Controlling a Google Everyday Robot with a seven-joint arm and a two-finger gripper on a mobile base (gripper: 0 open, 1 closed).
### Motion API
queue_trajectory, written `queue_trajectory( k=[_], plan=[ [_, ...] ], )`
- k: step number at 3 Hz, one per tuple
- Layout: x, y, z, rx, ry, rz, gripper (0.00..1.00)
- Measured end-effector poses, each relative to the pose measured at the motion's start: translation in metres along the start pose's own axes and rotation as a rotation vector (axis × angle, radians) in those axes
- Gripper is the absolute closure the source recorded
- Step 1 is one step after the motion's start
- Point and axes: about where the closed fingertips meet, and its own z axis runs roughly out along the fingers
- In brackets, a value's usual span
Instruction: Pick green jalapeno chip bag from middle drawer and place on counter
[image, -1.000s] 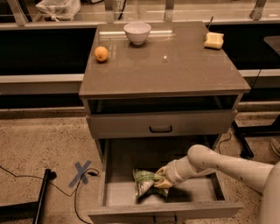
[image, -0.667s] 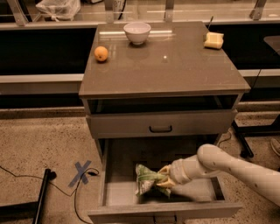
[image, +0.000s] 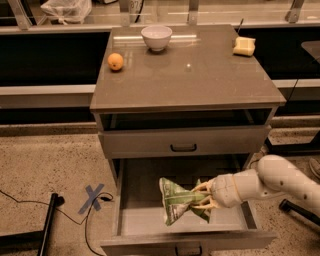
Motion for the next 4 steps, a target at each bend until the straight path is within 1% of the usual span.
queue_trajectory(
  k=[1,2,3,4],
  plan=[
    [-0.056,-0.015,-0.038,-0.027,0.018,-0.092,1.00],
    [-0.107,-0.051,-0.069,-0.027,0.073,-0.129,1.00],
    [-0.159,-0.086,-0.096,-0.021,0.126,-0.150,1.00],
    [-0.206,-0.130,-0.123,-0.001,0.163,-0.139,1.00]
  ],
)
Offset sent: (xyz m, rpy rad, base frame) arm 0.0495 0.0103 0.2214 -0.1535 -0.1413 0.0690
